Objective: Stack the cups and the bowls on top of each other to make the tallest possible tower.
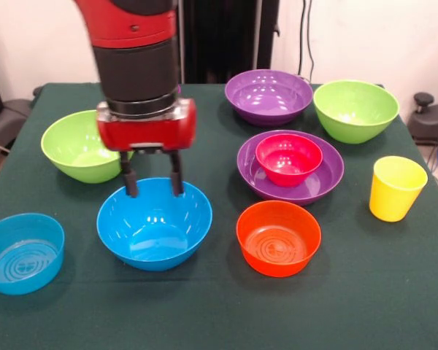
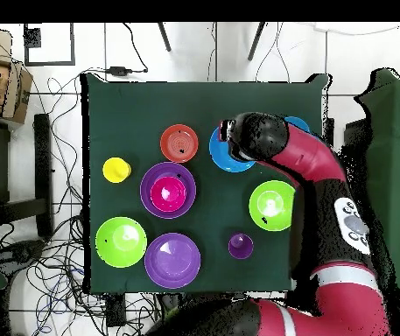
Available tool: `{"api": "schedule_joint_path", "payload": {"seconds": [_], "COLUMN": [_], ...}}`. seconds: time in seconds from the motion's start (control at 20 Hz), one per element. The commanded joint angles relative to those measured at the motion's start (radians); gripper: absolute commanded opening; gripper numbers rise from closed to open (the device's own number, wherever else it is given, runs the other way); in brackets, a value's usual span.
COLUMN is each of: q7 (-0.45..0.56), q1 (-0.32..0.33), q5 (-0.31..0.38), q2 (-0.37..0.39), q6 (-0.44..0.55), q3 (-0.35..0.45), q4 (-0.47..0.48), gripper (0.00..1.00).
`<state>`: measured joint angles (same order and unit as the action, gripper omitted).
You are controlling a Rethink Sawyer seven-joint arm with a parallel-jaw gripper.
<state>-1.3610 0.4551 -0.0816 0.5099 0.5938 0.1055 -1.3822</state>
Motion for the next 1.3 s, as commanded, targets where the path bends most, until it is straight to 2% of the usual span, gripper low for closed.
{"api": "schedule_joint_path", "payload": {"seconds": [0.05, 0.3, 0.75, 1.0, 1.3], "q7": [0.100, 0.086, 0.060, 0.092, 0.082], "q1": [0.030, 0.037, 0.034, 0.080, 0.104], "q5": [0.117, 0.146, 0.174, 0.190, 0.206], "q2": [-0.055, -0.073, -0.082, -0.093, -0.025], "q6": [0.060, 0.026, 0.026, 0.022, 0.021], "q3": [0.077, 0.089, 0.098, 0.129, 0.137], "q4": [0.022, 0.017, 0.020, -0.004, -0.082], "gripper": [1.00, 1.00, 1.00, 1.00, 1.00]}}
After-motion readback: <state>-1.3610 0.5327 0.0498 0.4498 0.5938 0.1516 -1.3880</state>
